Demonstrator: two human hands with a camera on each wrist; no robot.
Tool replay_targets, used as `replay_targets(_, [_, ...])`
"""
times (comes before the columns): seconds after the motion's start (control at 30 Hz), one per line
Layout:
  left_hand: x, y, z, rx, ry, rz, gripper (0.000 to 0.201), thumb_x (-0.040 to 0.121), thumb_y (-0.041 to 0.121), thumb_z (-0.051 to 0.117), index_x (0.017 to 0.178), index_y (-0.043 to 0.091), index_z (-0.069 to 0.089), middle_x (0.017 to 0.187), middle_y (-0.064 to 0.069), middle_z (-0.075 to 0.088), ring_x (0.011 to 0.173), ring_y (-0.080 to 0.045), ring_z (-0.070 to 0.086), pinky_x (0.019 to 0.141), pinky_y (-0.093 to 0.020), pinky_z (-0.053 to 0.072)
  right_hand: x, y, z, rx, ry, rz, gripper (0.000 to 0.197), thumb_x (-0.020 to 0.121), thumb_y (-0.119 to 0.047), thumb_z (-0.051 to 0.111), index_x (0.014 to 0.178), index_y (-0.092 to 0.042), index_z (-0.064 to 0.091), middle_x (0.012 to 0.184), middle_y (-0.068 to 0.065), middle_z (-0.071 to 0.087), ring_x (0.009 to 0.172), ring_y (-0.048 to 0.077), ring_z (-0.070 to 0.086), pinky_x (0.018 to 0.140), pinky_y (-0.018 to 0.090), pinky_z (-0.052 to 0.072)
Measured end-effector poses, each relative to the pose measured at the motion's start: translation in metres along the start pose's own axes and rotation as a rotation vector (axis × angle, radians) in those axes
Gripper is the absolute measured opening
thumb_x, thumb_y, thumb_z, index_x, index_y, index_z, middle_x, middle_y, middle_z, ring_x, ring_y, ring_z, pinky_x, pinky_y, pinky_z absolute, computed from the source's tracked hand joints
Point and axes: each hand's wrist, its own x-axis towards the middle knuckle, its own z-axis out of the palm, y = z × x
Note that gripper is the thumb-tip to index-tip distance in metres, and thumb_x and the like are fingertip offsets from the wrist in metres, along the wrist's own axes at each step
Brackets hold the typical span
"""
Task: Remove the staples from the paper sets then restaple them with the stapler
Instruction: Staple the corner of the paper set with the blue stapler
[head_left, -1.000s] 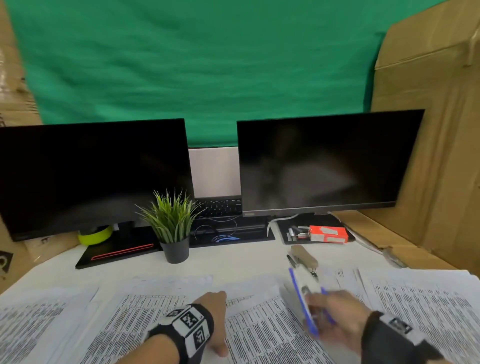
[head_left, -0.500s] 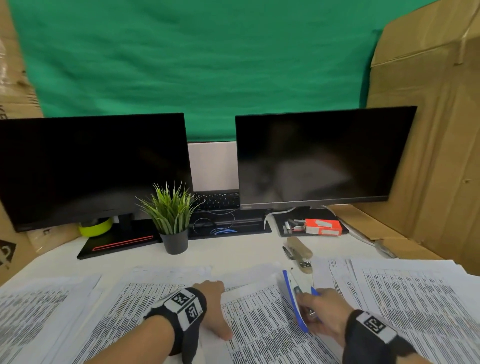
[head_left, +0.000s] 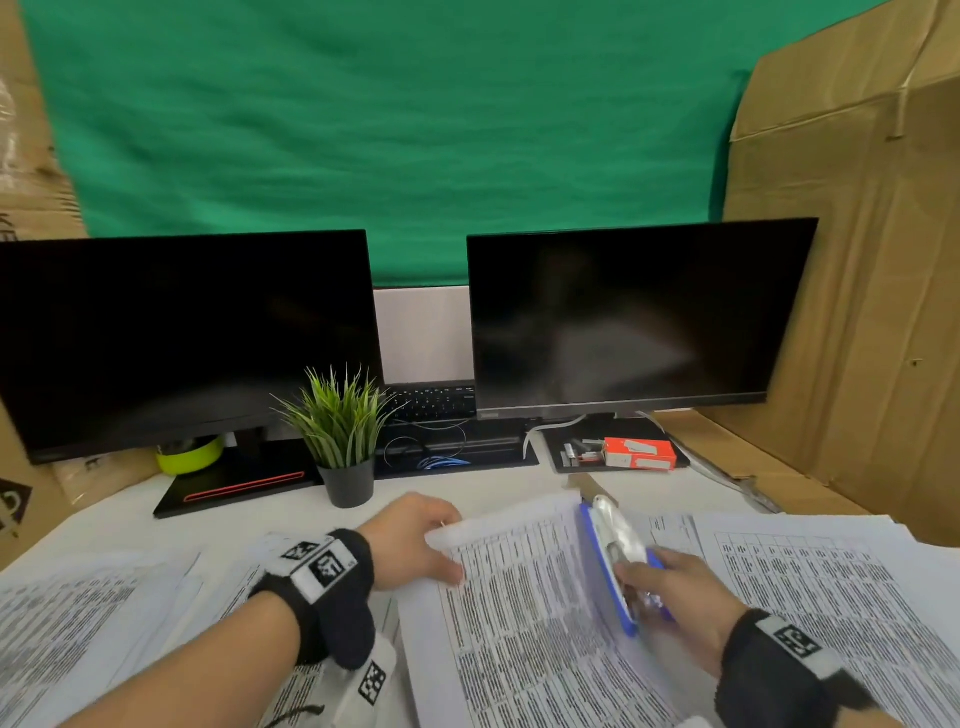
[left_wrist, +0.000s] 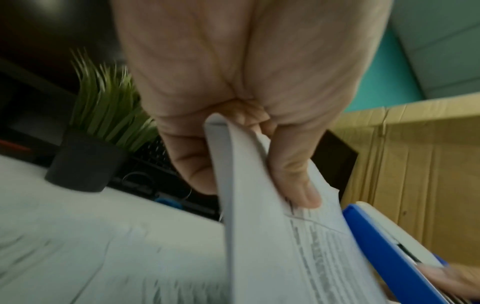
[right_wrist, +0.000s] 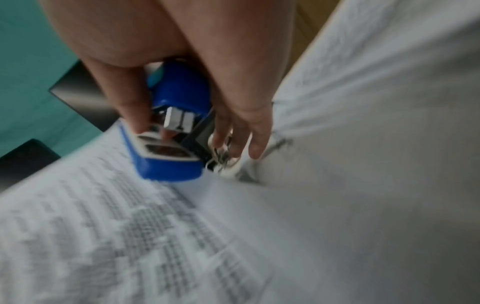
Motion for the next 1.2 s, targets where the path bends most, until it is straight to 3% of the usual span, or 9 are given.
replay_targets(0.13, [-0.012,0.016,-0.028,-0.209,0.1,0.048,0.02,0.073,0.011,0.083,0.088,0.017,0.073,0.087,0.002,0.074,0.076,-0.009,0.071,0.071,-0.026,0.058,-0.024,-0.026,-0.013,-0.034,-0.117,-0.156,0.017,0.089,-0.012,0.061,0.103,-0.006,0.068,0.098,0.015,0.073,0.087,0.026,0.069,0.078,0.035,0.056])
replay_targets(0.27, [-0.022,0.043,-0.046,-0.625,0.456,0.044,0.011,0.083,0.008,0.073,0.09,0.014,0.068,0.096,-0.013,0.072,0.078,-0.024,0.07,0.074,-0.041,0.06,-0.047,-0.061,-0.004,-0.123,-0.073,-0.33,0.017,0.087,-0.025,0.061,0.102,-0.021,0.066,0.09,-0.001,0.074,0.085,0.018,0.071,0.072,0.033,0.059])
replay_targets(0.33, [-0.03,0.064,-0.062,-0.858,0.605,0.119,0.01,0.089,0.01,0.066,0.097,0.016,0.063,0.102,-0.013,0.069,0.082,-0.024,0.068,0.076,-0.037,0.058,-0.062,-0.08,0.003,-0.133,0.023,-0.489,0.018,0.085,-0.032,0.061,0.102,-0.024,0.063,0.089,-0.003,0.072,0.083,0.016,0.071,0.065,0.029,0.058])
replay_targets(0.47, [-0.047,0.091,-0.084,-0.791,0.831,0.343,0.027,0.091,0.016,0.065,0.112,0.024,0.05,0.109,-0.006,0.067,0.096,-0.016,0.065,0.084,-0.03,0.054,-0.087,-0.091,0.017,0.081,0.082,-0.707,0.02,0.085,-0.032,0.059,0.102,-0.024,0.063,0.092,-0.005,0.072,0.084,0.012,0.071,0.065,0.028,0.057])
replay_targets(0.67, [-0.059,0.064,-0.008,-0.756,0.645,0.093,0.033,0.082,0.011,0.074,0.108,0.018,0.055,0.096,0.002,0.068,0.071,0.007,0.064,0.066,-0.014,0.054,-0.081,-0.046,0.033,0.047,0.075,-0.55,0.005,0.09,-0.014,0.062,0.09,-0.013,0.067,0.067,-0.006,0.066,0.06,-0.001,0.06,0.051,0.008,0.044])
replay_targets(0.83, [-0.042,0.056,-0.006,-0.829,0.594,0.03,0.017,0.09,0.012,0.066,0.102,0.023,0.066,0.1,0.004,0.074,0.094,-0.014,0.07,0.093,-0.044,0.054,-0.073,-0.046,0.029,0.066,0.123,-0.54,0.006,0.09,-0.017,0.062,0.091,-0.014,0.067,0.077,0.002,0.069,0.063,0.002,0.061,0.054,0.014,0.047])
replay_targets(0.93, [-0.038,0.06,-0.014,-0.848,0.622,0.044,0.017,0.093,0.013,0.061,0.105,0.025,0.066,0.104,0.003,0.074,0.099,-0.018,0.069,0.095,-0.047,0.052,-0.074,-0.055,0.026,0.077,0.174,-0.589,0.006,0.088,-0.019,0.064,0.092,-0.017,0.068,0.083,0.002,0.072,0.073,0.013,0.064,0.063,0.023,0.05])
replay_targets(1.1, [-0.039,0.057,-0.022,-0.841,0.655,0.037,0.024,0.095,0.015,0.057,0.118,0.02,0.065,0.109,0.001,0.072,0.104,-0.02,0.067,0.096,-0.049,0.051,-0.07,-0.068,0.015,0.088,0.407,-0.705,0.013,0.083,-0.018,0.071,0.092,-0.021,0.062,0.075,-0.002,0.063,0.057,0.001,0.054,0.054,0.017,0.043])
replay_targets(1.2, [-0.043,0.054,-0.032,-0.886,0.678,0.056,0.028,0.097,0.012,0.054,0.123,0.015,0.063,0.114,-0.001,0.071,0.106,-0.021,0.067,0.098,-0.049,0.05,-0.069,-0.08,0.004,0.064,0.396,-0.723,0.031,0.084,-0.013,0.07,0.105,-0.022,0.05,0.087,-0.004,0.058,0.072,0.008,0.056,0.059,0.021,0.044])
